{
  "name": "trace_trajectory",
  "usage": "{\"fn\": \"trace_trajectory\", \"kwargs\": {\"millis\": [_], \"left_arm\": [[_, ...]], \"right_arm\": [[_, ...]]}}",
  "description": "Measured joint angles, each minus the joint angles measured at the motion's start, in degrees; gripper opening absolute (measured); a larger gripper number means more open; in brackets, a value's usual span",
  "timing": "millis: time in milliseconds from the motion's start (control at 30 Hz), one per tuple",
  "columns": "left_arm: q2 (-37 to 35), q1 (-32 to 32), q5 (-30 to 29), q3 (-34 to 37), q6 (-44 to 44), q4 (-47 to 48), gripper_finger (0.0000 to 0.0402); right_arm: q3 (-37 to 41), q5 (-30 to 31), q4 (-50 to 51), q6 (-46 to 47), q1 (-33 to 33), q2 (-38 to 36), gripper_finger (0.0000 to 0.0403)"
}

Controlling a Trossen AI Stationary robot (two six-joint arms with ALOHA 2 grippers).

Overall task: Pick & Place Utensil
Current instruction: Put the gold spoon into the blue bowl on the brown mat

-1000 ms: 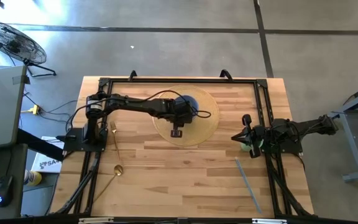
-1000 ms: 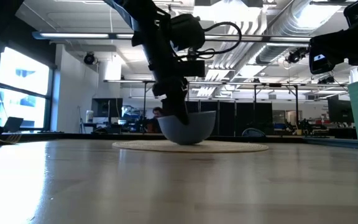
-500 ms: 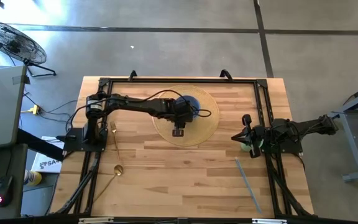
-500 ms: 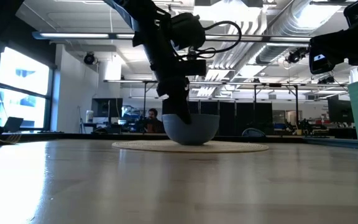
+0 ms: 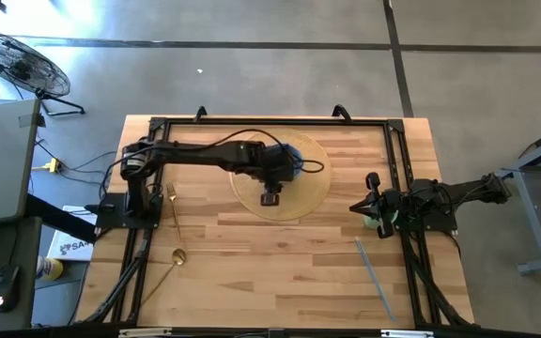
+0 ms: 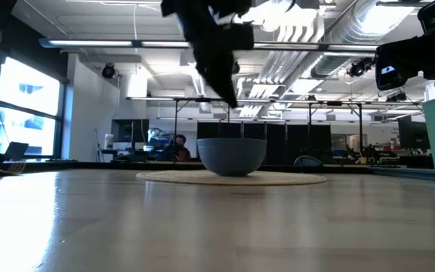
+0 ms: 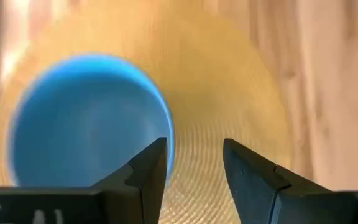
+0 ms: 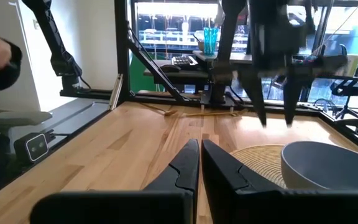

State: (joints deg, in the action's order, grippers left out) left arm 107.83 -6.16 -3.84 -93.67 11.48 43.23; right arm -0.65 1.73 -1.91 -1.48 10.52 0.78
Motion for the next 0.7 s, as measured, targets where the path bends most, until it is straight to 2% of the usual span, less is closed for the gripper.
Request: {"fn": "trace_trajectory", "kwargs": {"millis": [167,333,467,700], "left_arm": [[0.0,3.6,0.5,-9.3,-5.9,16.5,0.0152],[0.0,8.6,0.5,-12.5,-12.8,32.6,0.0152],[0.0,13.4,0.3,-11.5,-19.6,42.4,0.0152],[0.0,22.4,0.8,-2.4,-32.1,46.8,0.0152]], "right_arm": [[0.0,0.0,0.0,0.0,0.0,0.0,0.0012],[0.0,0.0,0.0,0.0,0.0,0.0,0.0012],[0.0,0.0,0.0,0.0,0.0,0.0,0.0012],[0.0,0.0,0.0,0.0,0.0,0.0,0.0012]]}}
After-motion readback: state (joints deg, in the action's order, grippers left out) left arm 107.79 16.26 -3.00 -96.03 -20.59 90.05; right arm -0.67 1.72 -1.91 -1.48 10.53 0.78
